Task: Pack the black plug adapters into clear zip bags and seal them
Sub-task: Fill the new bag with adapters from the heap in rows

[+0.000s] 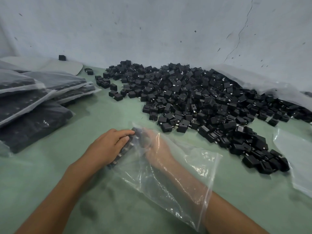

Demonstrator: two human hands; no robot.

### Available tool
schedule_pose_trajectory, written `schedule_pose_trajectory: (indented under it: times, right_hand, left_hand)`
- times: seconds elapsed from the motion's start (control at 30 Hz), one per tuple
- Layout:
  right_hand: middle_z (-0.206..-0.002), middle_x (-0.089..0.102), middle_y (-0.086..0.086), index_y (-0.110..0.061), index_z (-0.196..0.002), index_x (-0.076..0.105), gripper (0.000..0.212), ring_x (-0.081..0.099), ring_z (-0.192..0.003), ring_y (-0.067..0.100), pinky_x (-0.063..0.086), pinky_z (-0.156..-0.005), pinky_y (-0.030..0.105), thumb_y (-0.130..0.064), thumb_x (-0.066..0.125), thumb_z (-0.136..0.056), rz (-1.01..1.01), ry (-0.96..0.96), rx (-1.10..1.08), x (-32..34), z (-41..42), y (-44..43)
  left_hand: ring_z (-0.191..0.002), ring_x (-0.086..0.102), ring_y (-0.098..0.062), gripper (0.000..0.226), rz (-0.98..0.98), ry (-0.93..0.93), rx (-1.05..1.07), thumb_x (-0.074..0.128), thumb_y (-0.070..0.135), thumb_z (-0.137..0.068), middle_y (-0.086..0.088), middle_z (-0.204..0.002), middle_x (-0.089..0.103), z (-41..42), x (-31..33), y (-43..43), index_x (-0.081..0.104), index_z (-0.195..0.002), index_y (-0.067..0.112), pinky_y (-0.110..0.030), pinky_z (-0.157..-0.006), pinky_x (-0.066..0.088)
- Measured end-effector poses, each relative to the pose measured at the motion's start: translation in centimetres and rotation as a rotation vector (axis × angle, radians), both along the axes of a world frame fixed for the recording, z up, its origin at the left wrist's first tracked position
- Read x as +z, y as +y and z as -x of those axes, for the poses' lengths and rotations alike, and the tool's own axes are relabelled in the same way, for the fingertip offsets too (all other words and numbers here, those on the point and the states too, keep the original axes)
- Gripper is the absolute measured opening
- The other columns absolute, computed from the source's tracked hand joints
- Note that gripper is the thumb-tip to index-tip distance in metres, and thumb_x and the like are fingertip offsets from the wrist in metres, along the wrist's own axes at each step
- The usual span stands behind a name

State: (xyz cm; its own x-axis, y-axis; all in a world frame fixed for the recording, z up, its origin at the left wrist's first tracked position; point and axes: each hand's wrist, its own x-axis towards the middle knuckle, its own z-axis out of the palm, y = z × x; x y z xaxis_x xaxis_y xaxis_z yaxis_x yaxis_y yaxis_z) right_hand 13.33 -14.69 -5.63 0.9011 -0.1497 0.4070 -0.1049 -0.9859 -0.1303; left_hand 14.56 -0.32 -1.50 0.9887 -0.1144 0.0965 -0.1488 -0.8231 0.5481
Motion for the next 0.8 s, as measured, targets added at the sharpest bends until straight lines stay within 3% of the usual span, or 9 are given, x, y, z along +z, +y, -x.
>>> schedule_pose_trajectory:
  times: [0.1, 0.13, 0.2, 0.3, 0.4, 0.47, 0.67, 0.73, 0.8]
  right_hand:
    - [-0.102, 0.065, -0.006, -0.016, -0.125, 0.061, 0.043, 0.067, -0.081, -0.004, 0.048, -0.073, 0.004, -0.006, 0.025, -0.105, -0.359, 0.035, 0.189, -1.0, 0.2, 1.7]
    - [-0.108, 0.065, 0.001, -0.014, -0.129, 0.057, 0.036, 0.068, -0.086, -0.003, 0.051, -0.073, 0.007, -0.002, 0.038, -0.101, -0.586, 0.190, 0.332, -1.0, 0.2, 0.2]
    - [-0.111, 0.064, -0.009, -0.031, -0.132, 0.050, 0.046, 0.060, -0.091, -0.016, 0.044, -0.074, 0.000, -0.009, 0.052, -0.092, -0.699, 0.287, 0.622, 0.5, 1.8, -3.9]
    - [-0.108, 0.062, -0.021, -0.041, -0.128, 0.048, 0.050, 0.061, -0.096, -0.006, 0.043, -0.078, 0.004, -0.012, 0.056, -0.088, -0.691, 0.205, 0.562, 2.8, 2.1, -6.0]
    - [-0.101, 0.057, -0.034, -0.047, -0.123, 0.046, 0.050, 0.058, -0.088, -0.016, 0.042, -0.074, 0.000, -0.009, 0.056, -0.092, -0.685, 0.149, 0.628, 2.4, 2.3, -3.4]
    - [-0.107, 0.062, -0.024, -0.035, -0.128, 0.051, 0.028, 0.060, -0.087, -0.013, 0.046, -0.075, 0.005, -0.022, 0.049, -0.103, -0.735, 0.126, 0.648, 2.8, 2.2, -3.6]
    - [-0.133, 0.058, -0.002, -0.026, -0.143, 0.041, 0.046, 0.057, -0.120, 0.017, 0.047, -0.099, 0.033, -0.022, 0.051, -0.098, -0.580, 0.173, 0.574, 2.6, 2.3, -3.9]
    - [-0.139, 0.054, 0.006, -0.014, -0.146, 0.039, 0.047, 0.052, -0.128, 0.021, 0.040, -0.106, 0.027, -0.014, 0.050, -0.100, -0.657, 0.260, 0.578, 2.6, 1.9, -3.8]
    - [-0.139, 0.054, 0.009, -0.011, -0.147, 0.039, 0.050, 0.052, -0.127, 0.023, 0.037, -0.100, 0.015, -0.011, 0.053, -0.099, -0.669, 0.255, 0.567, 2.5, 1.7, -4.1]
  left_hand:
    - [-0.081, 0.065, -0.009, 0.030, 0.045, -0.012, -0.002, 0.045, 0.040, -0.102, 0.011, -0.107, 0.058, 0.1, 0.0, 0.1, 0.055, -0.127, 0.052, -0.028, -0.074, 0.054]
    - [-0.085, 0.064, -0.009, 0.030, 0.049, -0.015, 0.011, 0.047, 0.043, -0.101, 0.012, -0.111, 0.060, 0.1, 0.0, 0.2, 0.053, -0.128, 0.053, -0.032, -0.078, 0.055]
    - [-0.089, 0.061, -0.008, 0.034, 0.045, -0.016, 0.038, 0.052, 0.052, -0.095, 0.017, -0.113, 0.060, 0.3, 0.0, 0.5, 0.049, -0.129, 0.053, -0.038, -0.085, 0.053]
    - [-0.084, 0.059, -0.002, 0.035, 0.022, -0.015, 0.051, 0.056, 0.057, -0.091, 0.021, -0.109, 0.060, 0.5, 0.3, 0.6, 0.050, -0.125, 0.052, -0.037, -0.083, 0.052]
    - [-0.090, 0.059, -0.004, 0.031, -0.015, -0.029, 0.076, 0.057, 0.045, -0.095, 0.021, -0.113, 0.062, 0.4, 0.5, -0.1, 0.055, -0.126, 0.047, -0.035, -0.086, 0.051]
    - [-0.101, 0.062, -0.010, 0.030, 0.007, -0.042, 0.076, 0.054, 0.036, -0.098, 0.017, -0.119, 0.065, 0.4, 0.5, -1.4, 0.056, -0.127, 0.042, -0.035, -0.092, 0.049]
    - [-0.102, 0.064, -0.012, 0.035, 0.000, -0.092, 0.161, 0.059, 0.055, -0.090, 0.019, -0.111, 0.068, 0.3, -0.3, -3.8, 0.058, -0.121, 0.039, -0.031, -0.080, 0.048]
    - [-0.104, 0.064, -0.013, 0.037, -0.004, -0.092, 0.156, 0.058, 0.055, -0.091, 0.018, -0.115, 0.068, 0.1, -0.5, -3.7, 0.055, -0.125, 0.040, -0.032, -0.080, 0.047]
    - [-0.106, 0.061, -0.014, 0.038, -0.061, -0.107, 0.110, 0.052, 0.053, -0.095, 0.016, -0.120, 0.065, 0.2, -0.6, -3.6, 0.049, -0.131, 0.042, -0.032, -0.076, 0.043]
